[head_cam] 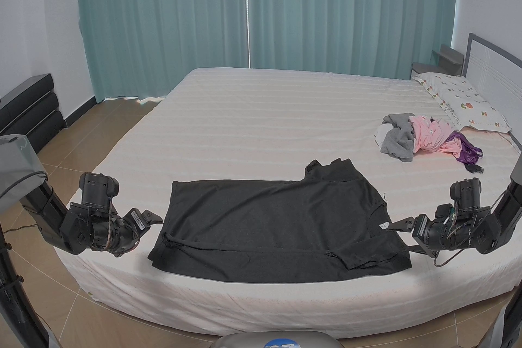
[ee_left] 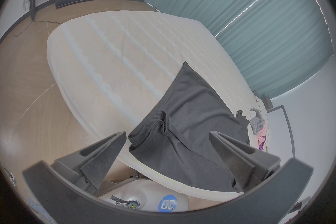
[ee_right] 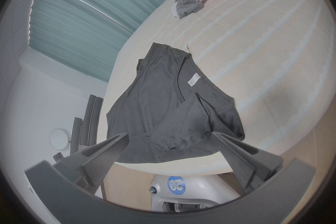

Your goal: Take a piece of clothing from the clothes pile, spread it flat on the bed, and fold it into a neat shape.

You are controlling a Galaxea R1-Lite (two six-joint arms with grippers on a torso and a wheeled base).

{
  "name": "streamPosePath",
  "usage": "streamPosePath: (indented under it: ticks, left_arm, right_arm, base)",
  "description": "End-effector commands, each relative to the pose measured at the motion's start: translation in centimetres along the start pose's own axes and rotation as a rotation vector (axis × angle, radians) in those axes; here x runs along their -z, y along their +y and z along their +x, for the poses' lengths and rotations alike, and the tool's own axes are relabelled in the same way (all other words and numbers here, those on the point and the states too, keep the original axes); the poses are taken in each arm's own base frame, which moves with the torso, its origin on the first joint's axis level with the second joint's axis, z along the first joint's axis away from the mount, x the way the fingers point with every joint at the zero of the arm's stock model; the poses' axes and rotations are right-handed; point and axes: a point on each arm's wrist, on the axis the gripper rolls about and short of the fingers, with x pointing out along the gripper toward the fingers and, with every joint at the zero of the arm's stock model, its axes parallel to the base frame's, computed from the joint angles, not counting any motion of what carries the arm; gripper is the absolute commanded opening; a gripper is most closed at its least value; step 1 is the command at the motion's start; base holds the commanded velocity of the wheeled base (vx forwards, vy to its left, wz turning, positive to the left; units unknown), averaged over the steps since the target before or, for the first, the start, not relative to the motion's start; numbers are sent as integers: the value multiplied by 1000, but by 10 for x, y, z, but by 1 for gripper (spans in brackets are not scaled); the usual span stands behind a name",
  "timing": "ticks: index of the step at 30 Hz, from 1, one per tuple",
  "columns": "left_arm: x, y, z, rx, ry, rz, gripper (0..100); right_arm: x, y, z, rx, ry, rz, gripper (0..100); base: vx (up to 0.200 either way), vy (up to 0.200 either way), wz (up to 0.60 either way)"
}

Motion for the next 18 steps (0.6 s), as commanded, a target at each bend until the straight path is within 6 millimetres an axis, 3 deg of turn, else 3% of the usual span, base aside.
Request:
streamPosePath:
  ticks: [1, 6, 18]
  left_arm:
    - [4, -3, 2, 4, 11, 8, 100]
    - [8, -4, 2, 7, 24, 20, 100]
    - [23, -15, 30, -3, 92, 61, 100]
  right_arm:
    - [3, 1, 2, 0, 15, -5, 100]
    - [4, 0, 2, 4, 17, -4, 100]
    - [6, -3, 5, 16, 28, 0, 100]
  base:
    - [200, 0, 0]
    - [200, 0, 0]
    - [0, 0, 0]
